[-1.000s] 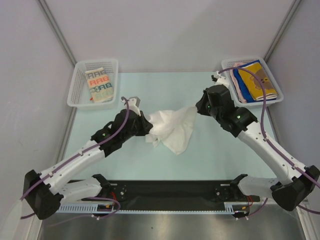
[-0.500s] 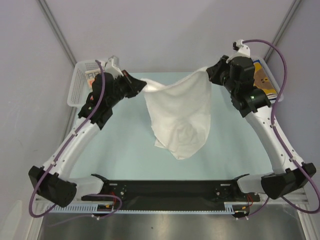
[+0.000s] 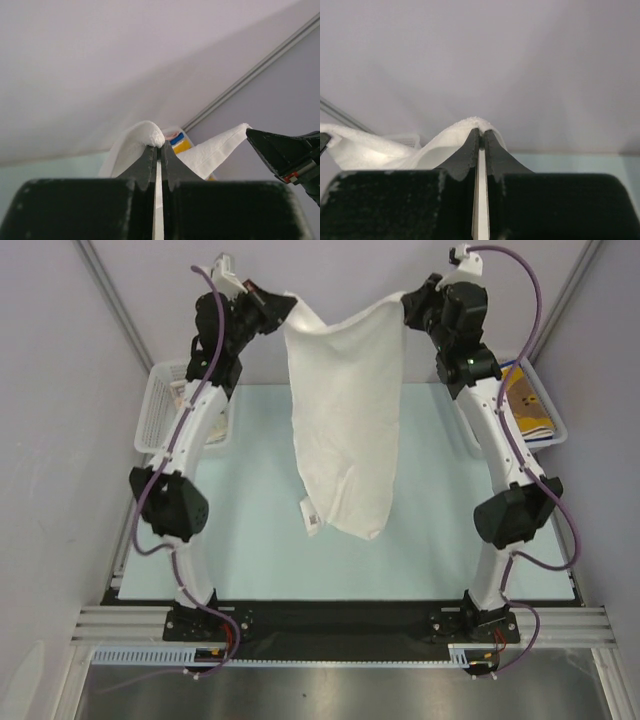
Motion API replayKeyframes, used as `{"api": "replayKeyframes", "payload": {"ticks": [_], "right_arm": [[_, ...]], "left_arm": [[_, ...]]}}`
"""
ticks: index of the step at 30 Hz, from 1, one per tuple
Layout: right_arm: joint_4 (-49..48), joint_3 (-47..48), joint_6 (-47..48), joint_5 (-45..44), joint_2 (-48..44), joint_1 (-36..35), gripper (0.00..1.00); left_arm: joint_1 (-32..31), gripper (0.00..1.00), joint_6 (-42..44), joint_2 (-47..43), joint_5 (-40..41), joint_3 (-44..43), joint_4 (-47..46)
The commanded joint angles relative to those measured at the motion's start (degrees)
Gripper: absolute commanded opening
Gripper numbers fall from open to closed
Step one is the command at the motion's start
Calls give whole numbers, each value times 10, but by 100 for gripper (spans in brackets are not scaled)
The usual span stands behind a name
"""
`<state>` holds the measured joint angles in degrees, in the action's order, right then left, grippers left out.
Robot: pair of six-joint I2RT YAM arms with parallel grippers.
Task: Fold and stack the towels
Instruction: Flatten out the crumpled towel
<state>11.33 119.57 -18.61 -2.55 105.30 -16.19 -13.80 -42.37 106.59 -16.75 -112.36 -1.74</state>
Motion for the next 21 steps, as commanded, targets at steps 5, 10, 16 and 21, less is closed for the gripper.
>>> {"api": "replayKeyframes", "payload": {"ticks": [5, 10, 16, 21], "right_arm": [[-69, 235, 47, -18, 124, 15, 0], [-159, 208, 59, -27, 106, 16, 0], [-206, 167, 71, -32, 71, 18, 0], [-243, 118, 79, -32, 35, 17, 0]], "left_arm": [[37, 0, -56, 200, -57, -355, -31], [57, 0, -68, 167, -67, -285, -149], [60, 0, -75, 143, -62, -277, -196], [59, 0, -83, 119, -72, -266, -214]]}}
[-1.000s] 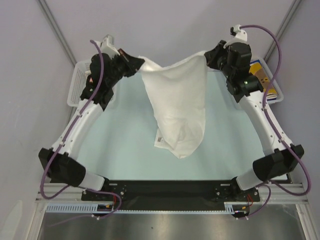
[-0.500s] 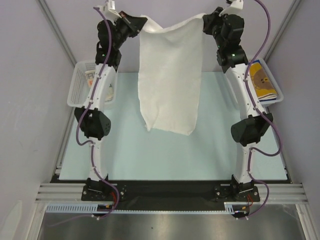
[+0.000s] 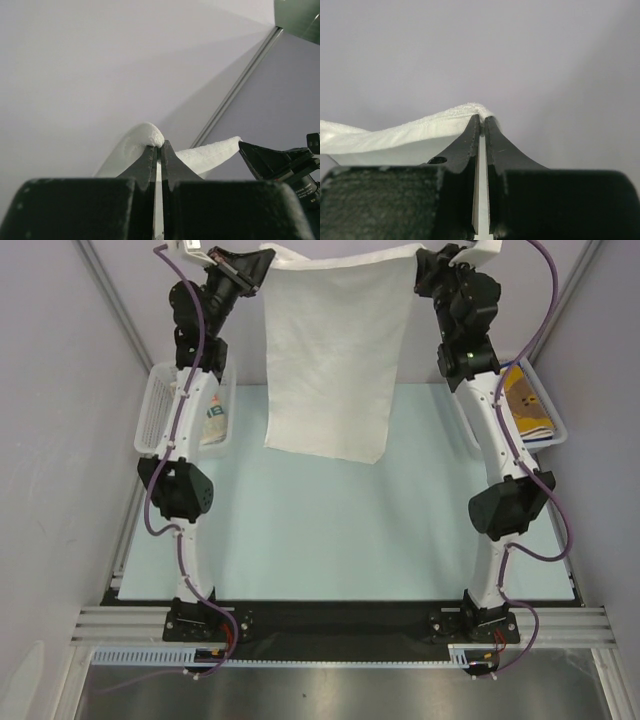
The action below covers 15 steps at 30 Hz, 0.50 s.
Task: Fold and stack the towels
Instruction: Flatten out the crumpled towel
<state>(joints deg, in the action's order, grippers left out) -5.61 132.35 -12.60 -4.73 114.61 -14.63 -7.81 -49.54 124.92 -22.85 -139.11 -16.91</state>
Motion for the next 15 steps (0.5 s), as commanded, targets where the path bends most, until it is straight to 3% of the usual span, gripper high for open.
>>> {"api": "replayKeyframes", "payload": {"ticks": [1, 9, 15], "right_arm": [[-75, -3, 24, -8, -58, 3, 0], [-71, 32, 27, -11, -45, 14, 0], [-99, 71, 35, -14, -11, 14, 0]], "left_arm": [[-2, 0, -11, -70, -11, 8, -68], [-1, 0, -13, -79, -7, 34, -129], [0, 0, -7, -36, 6, -4, -177]]}}
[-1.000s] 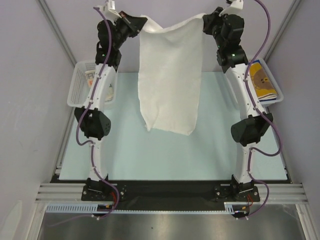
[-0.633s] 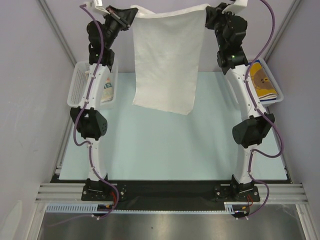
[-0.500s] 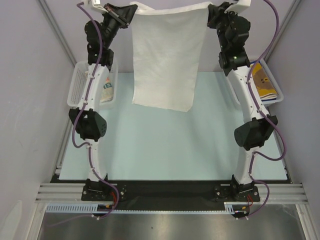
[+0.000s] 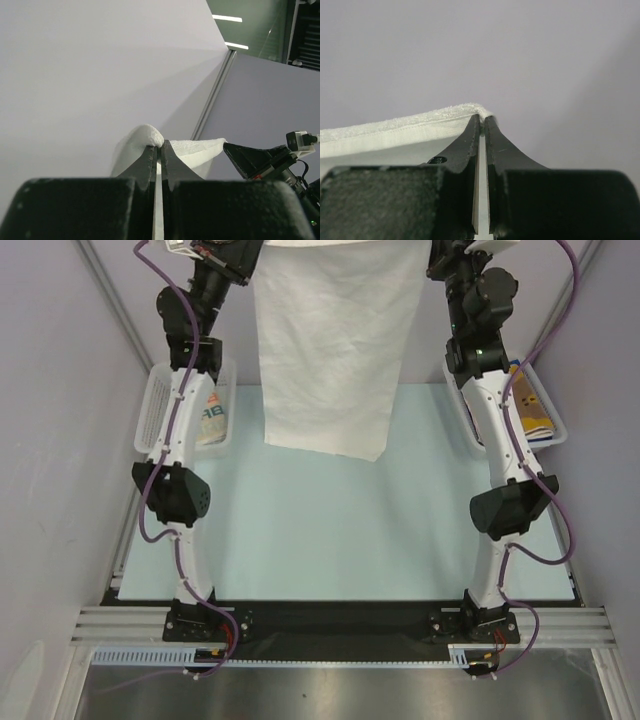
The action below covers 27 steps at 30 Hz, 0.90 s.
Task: Fold and stack the towels
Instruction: Flatten out the crumpled towel
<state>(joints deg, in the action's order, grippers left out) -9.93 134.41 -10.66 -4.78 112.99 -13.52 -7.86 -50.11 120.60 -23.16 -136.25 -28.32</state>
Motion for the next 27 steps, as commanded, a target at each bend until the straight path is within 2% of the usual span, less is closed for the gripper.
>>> {"api": "replayKeyframes", "payload": {"ticks": [1, 9, 14, 18, 23, 24, 25, 26, 27], "right_arm": [[-61, 59, 18, -14, 20, 3, 0], [-85, 122, 13, -2, 77, 4, 0], [-96, 165, -4, 15, 104, 10, 0], [-84, 149, -11, 20, 87, 11, 0], [-73, 12, -18, 2, -6, 2, 0], [-77, -82, -24, -11, -29, -1, 0], [-80, -127, -29, -18, -87, -4, 0], [-79, -182, -37, -24, -114, -5, 0], [-71, -266, -62, -27, -145, -7, 0]], "left_arm": [[0, 0, -4, 15, 14, -38, -76], [-1, 0, -16, 80, 46, -53, -186], [-1, 0, -10, 91, 51, -69, -205], [-2, 0, -28, 82, 45, -55, -207], [-8, 0, -66, 0, 29, 68, -227], [-9, 0, -75, -19, 26, 149, -242], [-12, 0, -76, -46, 27, 196, -248], [-20, 0, -75, -97, 29, 290, -252], [-23, 0, -68, -130, 30, 340, -257]]}}
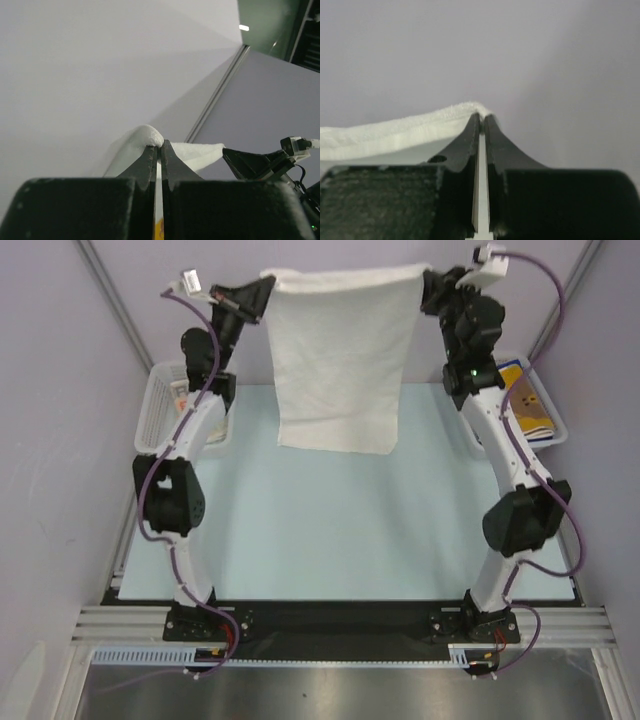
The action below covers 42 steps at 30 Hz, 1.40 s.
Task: Fold and stack the towels
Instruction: Flatten out the crumpled towel
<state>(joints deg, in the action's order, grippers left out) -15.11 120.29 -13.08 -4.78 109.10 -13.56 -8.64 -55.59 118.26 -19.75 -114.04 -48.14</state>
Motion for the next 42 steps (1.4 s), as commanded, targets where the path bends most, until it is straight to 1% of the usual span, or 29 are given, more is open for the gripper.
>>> {"api": "replayKeyframes", "payload": {"ticks": [1, 2, 3, 4, 5, 6, 7, 8, 9, 10, 11, 12, 13, 14, 15, 17, 20, 23, 25, 26, 29, 34, 39, 42], "right_arm": [[-7, -169, -44, -31, -160, -7, 0], [10, -203, -55, -36, -191, -9, 0], [47, -238, -69, -38, -220, -13, 0], [67, -310, -96, -39, -247, -17, 0], [93, -339, -107, -43, -303, -22, 0], [146, -371, -118, -41, -328, -34, 0], [181, -425, -131, -44, -355, -39, 0], [207, -456, -161, -46, -398, -45, 0], [251, -486, -176, -32, -423, -52, 0], [268, -514, -187, -28, -445, -58, 0], [285, -576, -206, -26, -486, -66, 0], [316, -604, -213, -23, -502, -73, 0], [329, -636, -218, -24, -516, -96, 0], [343, -685, -229, -27, -531, -108, 0], [365, -712, -242, -25, -551, -122, 0], [386, -771, -261, -30, -568, -159, 0], [424, -807, -303, -22, -581, -190, 0], [460, -842, -341, -11, -592, -217, 0], [475, -860, -358, -5, -595, -226, 0], [489, -863, -361, 0, -596, -233, 0], [502, -879, -373, 12, -598, -241, 0], [511, -900, -385, 35, -582, -267, 0], [526, -915, -415, 32, -576, -302, 0], [528, -930, -424, 37, -572, -313, 0]], "left_arm": [[-19, 0, -12, -136, 1, 166, -57], [-29, 0, -11, -198, 7, 214, -60], [-32, 0, -7, -229, 13, 306, -48], [-39, 0, -1, -259, 24, 353, -33], [-51, 0, 3, -295, 38, 438, -18], [-58, 0, 10, -352, 44, 476, 19], [-66, 0, 16, -386, 51, 512, 48], [-82, 0, 21, -416, 58, 546, 76], [-91, 0, 29, -474, 74, 613, 116], [-100, 0, 35, -498, 80, 644, 139], [-110, 0, 40, -522, 88, 699, 167], [-117, 0, 37, -549, 102, 724, 215], [-120, 0, 34, -586, 109, 751, 232], [-125, 0, 31, -606, 114, 773, 254], [-127, 0, 25, -623, 118, 806, 306], [-131, 0, 19, -667, 123, 848, 350], [-146, 0, 14, -722, 134, 886, 433], [-152, 0, 0, -771, 132, 915, 549], [-153, 0, -6, -789, 126, 925, 595], [-153, 0, -10, -805, 125, 934, 634], [-153, 0, -18, -825, 125, 939, 694], [-153, 2, -37, -822, 82, 949, 728], [-153, 3, -75, -829, 38, 1000, 742], [-153, 3, -79, -840, 31, 1019, 759]]}}
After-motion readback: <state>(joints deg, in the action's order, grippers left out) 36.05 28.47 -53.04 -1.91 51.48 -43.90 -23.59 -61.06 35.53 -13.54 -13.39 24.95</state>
